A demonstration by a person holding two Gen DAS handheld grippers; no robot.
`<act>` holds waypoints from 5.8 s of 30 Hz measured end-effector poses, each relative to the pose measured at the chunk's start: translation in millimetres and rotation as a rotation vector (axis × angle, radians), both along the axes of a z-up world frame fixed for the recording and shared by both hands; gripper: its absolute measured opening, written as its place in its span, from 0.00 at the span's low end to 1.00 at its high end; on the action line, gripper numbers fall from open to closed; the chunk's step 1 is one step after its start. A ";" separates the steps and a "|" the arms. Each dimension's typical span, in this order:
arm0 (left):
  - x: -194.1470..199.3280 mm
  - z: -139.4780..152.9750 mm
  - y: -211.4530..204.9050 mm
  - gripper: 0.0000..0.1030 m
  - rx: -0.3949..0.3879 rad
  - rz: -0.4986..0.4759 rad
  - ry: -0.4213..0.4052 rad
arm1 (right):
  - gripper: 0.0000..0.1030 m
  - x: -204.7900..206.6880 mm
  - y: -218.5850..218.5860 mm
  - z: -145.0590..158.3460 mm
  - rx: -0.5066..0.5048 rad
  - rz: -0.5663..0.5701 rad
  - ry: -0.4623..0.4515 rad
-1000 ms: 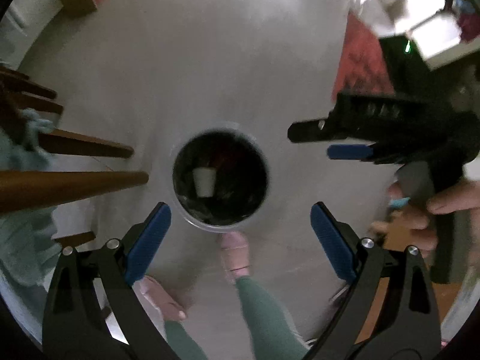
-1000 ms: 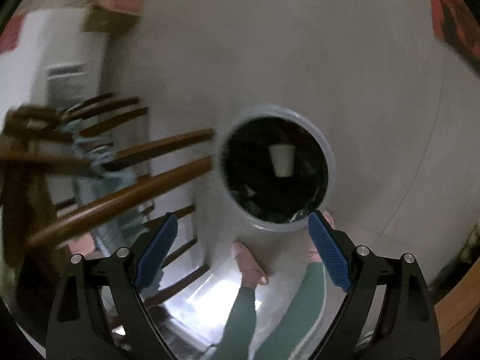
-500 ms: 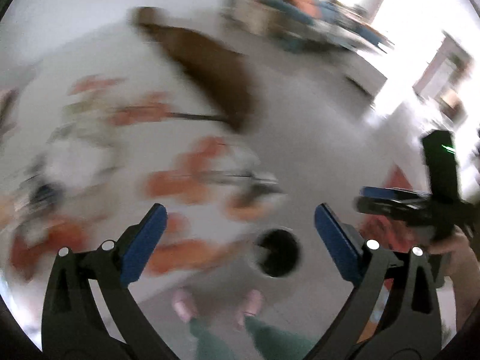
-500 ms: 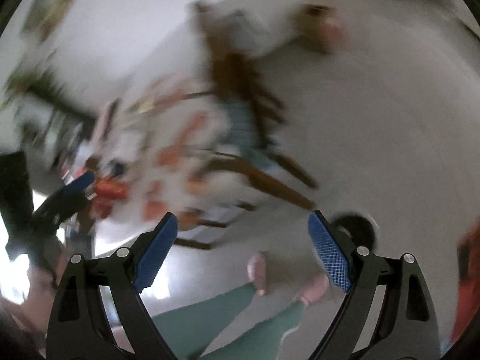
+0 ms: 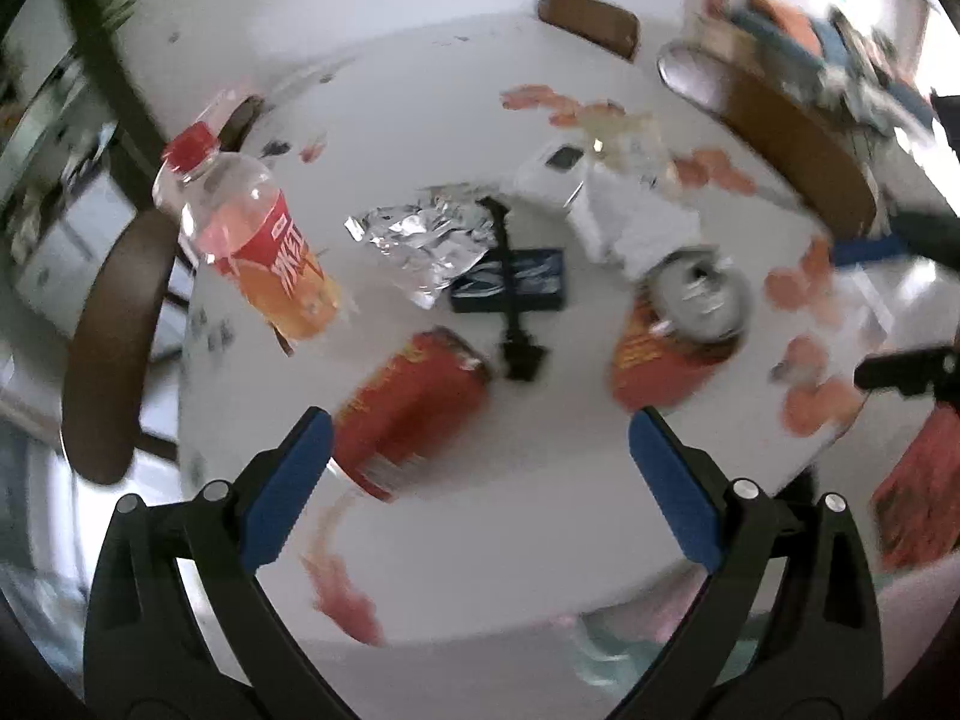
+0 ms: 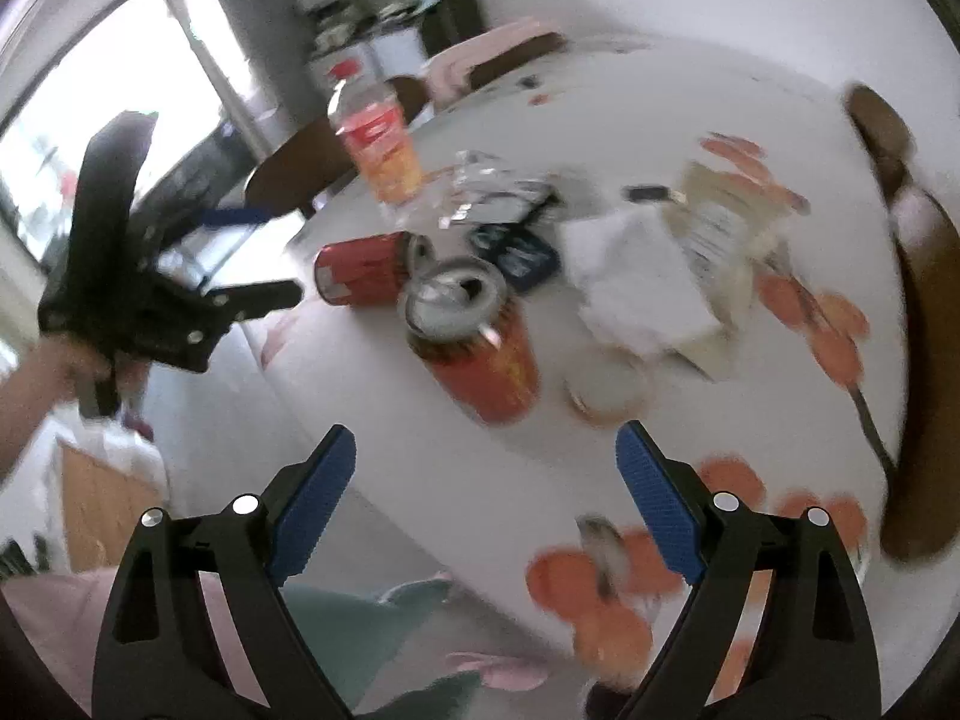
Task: Collect trash
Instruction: 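Return to table and grasp a red can with each tool, then carry both red cans over the bin and open both tools to drop them, then grasp the red-capped drink bottle with left tool while right tool grasps the clear plastic box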
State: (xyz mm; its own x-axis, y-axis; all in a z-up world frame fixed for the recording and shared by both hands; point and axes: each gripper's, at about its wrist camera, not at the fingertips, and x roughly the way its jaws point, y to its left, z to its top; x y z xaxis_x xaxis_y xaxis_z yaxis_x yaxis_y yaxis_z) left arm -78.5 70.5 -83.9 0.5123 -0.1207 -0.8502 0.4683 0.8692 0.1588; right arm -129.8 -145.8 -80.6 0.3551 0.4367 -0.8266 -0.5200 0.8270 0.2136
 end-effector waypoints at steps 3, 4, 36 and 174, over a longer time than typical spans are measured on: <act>18.8 -21.7 4.7 0.93 0.068 -0.104 0.051 | 0.85 20.5 21.8 -18.2 -0.039 0.019 0.026; 24.1 -31.5 9.4 0.93 0.088 -0.136 0.071 | 0.85 25.2 26.1 -23.8 -0.037 0.020 0.042; 21.1 4.1 -57.2 0.59 -0.112 -0.267 0.140 | 0.67 -32.8 -133.4 7.3 0.516 -0.548 0.035; 143.7 -6.7 115.0 0.57 -0.284 0.260 0.024 | 0.13 212.2 47.1 -80.9 0.345 -0.500 0.433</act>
